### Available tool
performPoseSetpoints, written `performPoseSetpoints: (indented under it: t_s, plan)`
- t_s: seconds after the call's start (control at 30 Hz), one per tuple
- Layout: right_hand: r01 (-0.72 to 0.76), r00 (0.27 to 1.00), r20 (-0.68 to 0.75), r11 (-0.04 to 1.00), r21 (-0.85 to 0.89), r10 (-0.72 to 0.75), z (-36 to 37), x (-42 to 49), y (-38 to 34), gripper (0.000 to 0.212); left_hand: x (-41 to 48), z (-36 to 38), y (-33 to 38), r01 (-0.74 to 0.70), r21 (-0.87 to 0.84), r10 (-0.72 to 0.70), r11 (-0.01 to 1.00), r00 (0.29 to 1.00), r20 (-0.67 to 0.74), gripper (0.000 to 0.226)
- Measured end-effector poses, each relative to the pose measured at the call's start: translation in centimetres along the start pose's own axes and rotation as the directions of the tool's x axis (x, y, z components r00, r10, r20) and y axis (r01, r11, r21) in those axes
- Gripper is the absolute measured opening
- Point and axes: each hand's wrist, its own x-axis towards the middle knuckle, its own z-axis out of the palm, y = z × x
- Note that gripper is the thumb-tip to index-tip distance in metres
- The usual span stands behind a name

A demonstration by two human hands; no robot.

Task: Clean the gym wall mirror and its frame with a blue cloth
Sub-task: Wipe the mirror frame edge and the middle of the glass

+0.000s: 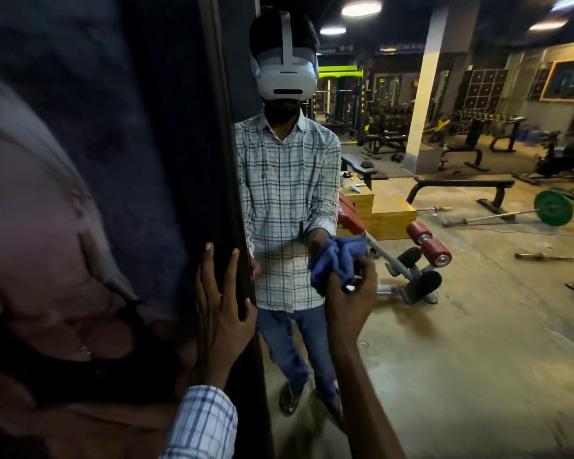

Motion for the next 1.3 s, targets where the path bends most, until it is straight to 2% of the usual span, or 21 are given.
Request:
performPoseSetpoints:
  t_s: [0.07, 0.1, 0.13, 0.2, 0.23, 0.3, 0.37, 0.4, 0.47, 0.57, 0.63, 0.7, 0.77, 0.8, 0.87, 0.93, 1.03, 1.1, 1.13, 1.2, 1.3]
  plan:
    - [0.036, 0.998, -0.059, 0.999, 0.024, -0.035, 1.4, 0.3, -1.5, 0.029, 0.1, -0.4, -0.2, -0.005, 0.007, 0.004, 1.0, 1.0, 0.011, 0.101]
    - [0.103, 0.995, -0.002, 0.995, 0.007, -0.103, 2.5, -0.5, -2.6, 0.03, 0.1, -0.5, -0.5, -0.012, 0.011, 0.012, 1.0, 1.0, 0.015, 0.101]
    - [0.196, 0.972, 0.131, 0.981, -0.008, -0.193, 3.7, -1.6, -3.5, 0.031, 0.1, -0.6, -0.7, -0.022, 0.011, 0.021, 1.0, 1.0, 0.019, 0.099]
    - [0.325, 0.863, 0.424, 0.944, -0.05, -0.275, 5.5, -3.9, -4.3, 0.03, -0.1, -0.6, -1.2, -0.043, 0.018, 0.042, 0.999, 0.999, 0.033, 0.083]
    - [0.347, 0.838, 0.468, 0.936, -0.061, -0.281, 5.8, -4.4, -4.5, 0.03, -0.2, -0.7, -1.6, -0.056, 0.026, 0.055, 0.998, 0.998, 0.04, 0.075]
    - [0.291, 0.891, 0.381, 0.955, -0.058, -0.248, 5.8, -4.2, -4.2, 0.03, -0.3, -1.2, -2.0, -0.074, 0.031, 0.072, 0.997, 0.996, 0.05, 0.074]
    - [0.251, 0.938, 0.256, 0.967, -0.04, -0.233, 5.3, -3.6, -3.6, 0.029, -0.5, -1.5, -2.3, -0.065, 0.036, 0.062, 0.997, 0.995, 0.076, 0.084]
    - [0.247, 0.944, 0.236, 0.968, -0.04, -0.231, 5.3, -3.8, -3.3, 0.027, -0.5, -1.6, -2.4, -0.054, 0.035, 0.051, 0.998, 0.995, 0.091, 0.09]
    - [0.276, 0.918, 0.316, 0.958, -0.079, -0.238, 5.7, -5.7, -2.4, 0.026, -0.6, -1.5, -2.5, -0.051, 0.024, 0.048, 0.998, 0.994, 0.103, 0.095]
    - [0.291, 0.841, 0.51, 0.946, -0.146, -0.18, 4.5, -8.6, 1.0, 0.03, -0.6, -1.2, -2.7, -0.066, 0.026, 0.063, 0.998, 0.995, 0.079, 0.08]
    - [0.242, 0.87, 0.477, 0.95, -0.196, -0.124, 2.6, -8.1, 3.0, 0.03, -0.7, -0.9, -2.5, -0.047, 0.054, 0.044, 0.997, 0.997, 0.06, 0.085]
    - [0.136, 0.936, 0.347, 0.972, -0.194, -0.062, 1.3, -7.7, 3.8, 0.03, -0.9, -0.6, -2.2, -0.024, 0.073, 0.021, 0.997, 0.999, 0.04, 0.095]
    - [0.069, 0.961, 0.277, 0.974, -0.215, -0.007, 2.1, -8.6, 3.0, 0.029, -1.0, -0.1, -1.8, -0.015, 0.071, 0.014, 0.997, 1.0, 0.022, 0.091]
    - [0.07, 0.942, 0.335, 0.966, -0.25, 0.018, 2.9, -9.5, 2.8, 0.029, -1.0, 0.1, -1.7, -0.011, 0.057, 0.01, 0.998, 1.0, 0.018, 0.087]
    - [0.149, 0.856, 0.516, 0.939, -0.31, 0.034, 3.4, -11.0, 3.0, 0.034, -1.1, 0.4, -1.8, -0.002, 0.037, 0.002, 0.999, 1.0, 0.018, 0.082]
    - [0.206, 0.831, 0.556, 0.923, -0.326, 0.011, 2.1, -10.6, 4.4, 0.037, -1.2, 0.4, -1.7, -0.011, 0.045, 0.011, 0.999, 1.0, 0.011, 0.084]
    - [0.087, 0.922, 0.381, 0.927, -0.364, 0.063, -2.8, -7.0, 6.7, 0.04, -1.1, 0.4, -1.5, -0.01, 0.036, 0.01, 0.999, 1.0, 0.006, 0.09]
    - [-0.094, 0.974, 0.152, 0.916, -0.39, 0.165, -6.5, -4.5, 7.9, 0.034, -1.3, 0.6, -1.1, 0.02, 0.022, -0.02, 1.0, 1.0, 0.008, 0.093]
    - [-0.171, 0.982, 0.016, 0.926, -0.336, 0.187, -7.8, -3.4, 8.6, 0.029, -1.4, 0.7, -0.9, 0.03, 0.017, -0.031, 0.999, 0.999, 0.008, 0.094]
    - [-0.277, 0.95, -0.204, 0.936, -0.215, 0.234, -9.1, -1.9, 9.0, 0.028, -1.4, 0.7, -0.6, 0.039, 0.015, -0.039, 0.999, 0.999, 0.009, 0.094]
    - [-0.454, 0.799, -0.424, 0.89, 0.038, 0.425, -9.9, 0.7, 8.5, 0.035, -1.4, 0.5, -0.6, 0.03, 0.025, -0.03, 0.999, 0.999, 0.02, 0.095]
